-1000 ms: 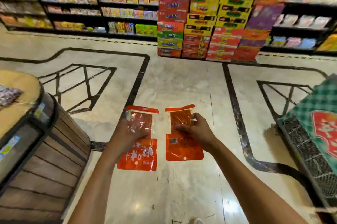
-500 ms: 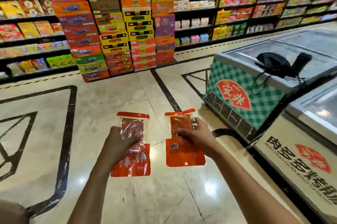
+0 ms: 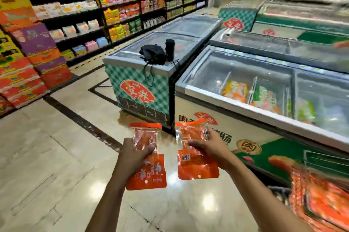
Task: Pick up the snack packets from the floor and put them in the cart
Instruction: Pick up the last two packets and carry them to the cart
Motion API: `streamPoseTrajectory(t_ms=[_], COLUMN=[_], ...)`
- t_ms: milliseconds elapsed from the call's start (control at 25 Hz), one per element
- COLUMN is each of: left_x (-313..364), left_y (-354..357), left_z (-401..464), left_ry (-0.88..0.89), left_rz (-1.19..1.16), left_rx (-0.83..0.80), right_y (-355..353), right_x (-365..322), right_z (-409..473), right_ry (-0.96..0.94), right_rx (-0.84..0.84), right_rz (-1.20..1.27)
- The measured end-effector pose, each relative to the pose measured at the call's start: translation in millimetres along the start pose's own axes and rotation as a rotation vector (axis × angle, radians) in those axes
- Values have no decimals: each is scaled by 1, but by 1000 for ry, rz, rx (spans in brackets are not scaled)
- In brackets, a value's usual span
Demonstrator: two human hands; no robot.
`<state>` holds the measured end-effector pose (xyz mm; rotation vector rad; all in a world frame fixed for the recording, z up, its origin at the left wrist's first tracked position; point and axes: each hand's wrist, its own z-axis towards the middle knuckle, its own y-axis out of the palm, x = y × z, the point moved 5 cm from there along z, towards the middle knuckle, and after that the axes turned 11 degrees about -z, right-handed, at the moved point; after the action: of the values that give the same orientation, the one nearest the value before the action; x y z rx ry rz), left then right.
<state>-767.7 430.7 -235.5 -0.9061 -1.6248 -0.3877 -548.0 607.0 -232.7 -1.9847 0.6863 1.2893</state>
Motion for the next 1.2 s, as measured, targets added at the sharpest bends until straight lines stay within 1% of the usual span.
streamPoseTrajectory(t_ms=[160, 280, 400, 560, 720, 840, 920, 1000, 1120, 1200], left_x=[21, 26, 34, 29, 12, -7, -34, -45, -92, -126], left_y=[151, 262, 381, 521, 648, 733, 804, 824, 895, 929], left_z=[42, 64, 57, 29, -6, -37, -63, -77, -99, -102], left_ry=[68, 78, 90, 42, -21, -64, -85, -111, -132, -192], left_rz=[53, 56, 38, 78, 103, 103, 90, 104, 113, 128], left_rx=[-226, -405, -601, -777, -886, -873, -846, -853, -852, -853], right_y=[-126, -207, -290, -386, -477, -545, -600, -615, -663, -683], right_x=[52, 91, 132, 184, 249, 308, 366, 396, 488, 543], right_z=[-2, -9, -29, -79, -119, -140, -153, -154, -156, -154], right_ry=[77, 119, 163, 245, 289, 322, 388, 415, 506, 574], right_rx=[214, 337, 487, 640, 706, 749, 745, 741, 750, 757], right_rz=[63, 81, 101, 218, 358, 414, 413, 420, 423, 429])
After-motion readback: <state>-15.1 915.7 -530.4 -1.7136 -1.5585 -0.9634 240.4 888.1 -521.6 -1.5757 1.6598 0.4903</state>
